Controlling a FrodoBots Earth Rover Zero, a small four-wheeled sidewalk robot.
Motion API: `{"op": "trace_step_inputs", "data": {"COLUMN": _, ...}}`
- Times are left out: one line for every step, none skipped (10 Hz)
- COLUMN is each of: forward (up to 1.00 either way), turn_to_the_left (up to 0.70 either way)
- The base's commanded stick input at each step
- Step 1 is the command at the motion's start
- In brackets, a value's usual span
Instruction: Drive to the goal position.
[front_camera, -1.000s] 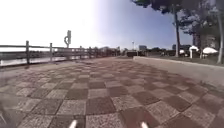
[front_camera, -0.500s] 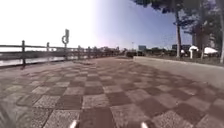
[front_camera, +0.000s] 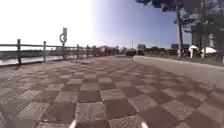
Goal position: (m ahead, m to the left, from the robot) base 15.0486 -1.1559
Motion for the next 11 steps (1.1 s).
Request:
{"op": "trace_step_inputs", "data": {"forward": 0.50, "turn_to_the_left": 0.00}}
{"op": "trace_step_inputs", "data": {"forward": 0.50, "turn_to_the_left": 0.00}}
{"op": "trace_step_inputs", "data": {"forward": 0.50, "turn_to_the_left": 0.00}}
{"op": "trace_step_inputs", "data": {"forward": 0.50, "turn_to_the_left": 0.00}}
{"op": "trace_step_inputs", "data": {"forward": 0.50, "turn_to_the_left": 0.05}}
{"op": "trace_step_inputs", "data": {"forward": 0.50, "turn_to_the_left": 0.02}}
{"op": "trace_step_inputs", "data": {"forward": 0.50, "turn_to_the_left": 0.00}}
{"op": "trace_step_inputs", "data": {"forward": 0.50, "turn_to_the_left": 0.00}}
{"op": "trace_step_inputs", "data": {"forward": 0.50, "turn_to_the_left": 0.00}}
{"op": "trace_step_inputs", "data": {"forward": 0.50, "turn_to_the_left": 0.00}}
{"op": "trace_step_inputs", "data": {"forward": 0.50, "turn_to_the_left": 0.00}}
